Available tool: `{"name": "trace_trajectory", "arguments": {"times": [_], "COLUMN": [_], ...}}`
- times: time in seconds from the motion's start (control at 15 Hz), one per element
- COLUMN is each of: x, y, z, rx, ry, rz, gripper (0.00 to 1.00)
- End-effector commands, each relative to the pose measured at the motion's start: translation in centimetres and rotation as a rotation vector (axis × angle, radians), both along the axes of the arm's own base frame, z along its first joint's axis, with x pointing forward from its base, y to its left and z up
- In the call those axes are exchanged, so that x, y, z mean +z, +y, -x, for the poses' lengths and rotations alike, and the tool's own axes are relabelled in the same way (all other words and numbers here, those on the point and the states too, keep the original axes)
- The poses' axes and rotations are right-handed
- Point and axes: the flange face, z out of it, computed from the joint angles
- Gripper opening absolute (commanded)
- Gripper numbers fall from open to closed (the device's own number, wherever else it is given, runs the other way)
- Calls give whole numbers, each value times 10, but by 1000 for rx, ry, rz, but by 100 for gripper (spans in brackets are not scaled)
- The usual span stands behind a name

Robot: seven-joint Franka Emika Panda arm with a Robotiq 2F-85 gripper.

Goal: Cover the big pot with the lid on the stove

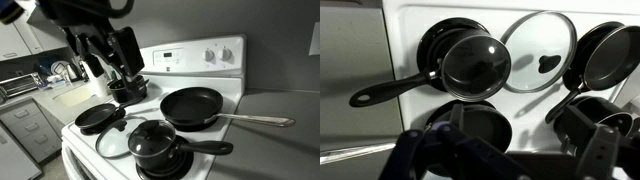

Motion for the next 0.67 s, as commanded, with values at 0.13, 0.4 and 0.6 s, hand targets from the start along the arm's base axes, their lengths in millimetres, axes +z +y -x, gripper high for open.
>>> {"name": "trace_trajectory", "arguments": {"times": [0.13, 0.4, 0.6], "x": [1, 1, -3], "y": [0, 1, 7], "z": [0, -13, -26], "rx": [0, -28, -43], "ry": [1, 11, 15], "rz": [0, 17, 27], "gripper": [100, 100, 100]}}
